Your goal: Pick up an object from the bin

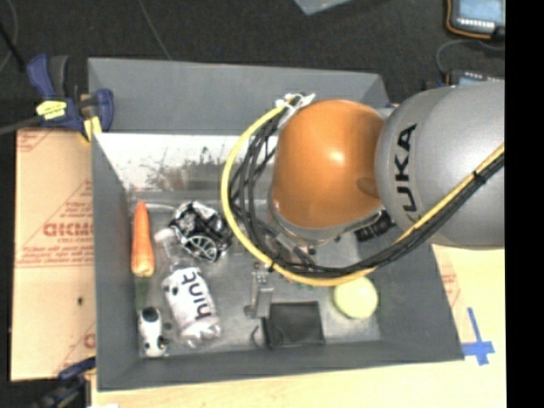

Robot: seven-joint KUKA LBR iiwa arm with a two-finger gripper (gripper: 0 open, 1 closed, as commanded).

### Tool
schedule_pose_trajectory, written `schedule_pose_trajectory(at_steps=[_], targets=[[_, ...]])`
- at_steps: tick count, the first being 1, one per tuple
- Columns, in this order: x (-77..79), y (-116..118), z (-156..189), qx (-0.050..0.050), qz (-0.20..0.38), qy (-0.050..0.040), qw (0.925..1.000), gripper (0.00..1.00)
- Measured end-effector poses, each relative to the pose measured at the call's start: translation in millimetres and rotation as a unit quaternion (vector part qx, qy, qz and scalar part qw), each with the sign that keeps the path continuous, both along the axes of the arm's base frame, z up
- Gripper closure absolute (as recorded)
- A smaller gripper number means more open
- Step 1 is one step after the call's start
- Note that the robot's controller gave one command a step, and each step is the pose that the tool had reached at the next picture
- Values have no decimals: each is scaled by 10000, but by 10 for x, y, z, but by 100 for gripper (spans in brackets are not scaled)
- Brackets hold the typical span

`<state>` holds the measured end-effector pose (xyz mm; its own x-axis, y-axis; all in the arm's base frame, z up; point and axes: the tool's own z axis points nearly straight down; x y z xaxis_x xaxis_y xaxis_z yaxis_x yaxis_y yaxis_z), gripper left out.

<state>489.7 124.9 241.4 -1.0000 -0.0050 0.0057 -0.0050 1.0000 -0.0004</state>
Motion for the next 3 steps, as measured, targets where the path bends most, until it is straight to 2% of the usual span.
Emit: schedule_pose_trajectory(at_steps=[1, 2, 3], targets=[[16, -7, 42, 8, -21, -42, 10000, 0], [107, 68, -280, 14, 125, -87, 9999, 0], [254, 288, -813, 13, 247, -67, 9997, 0]])
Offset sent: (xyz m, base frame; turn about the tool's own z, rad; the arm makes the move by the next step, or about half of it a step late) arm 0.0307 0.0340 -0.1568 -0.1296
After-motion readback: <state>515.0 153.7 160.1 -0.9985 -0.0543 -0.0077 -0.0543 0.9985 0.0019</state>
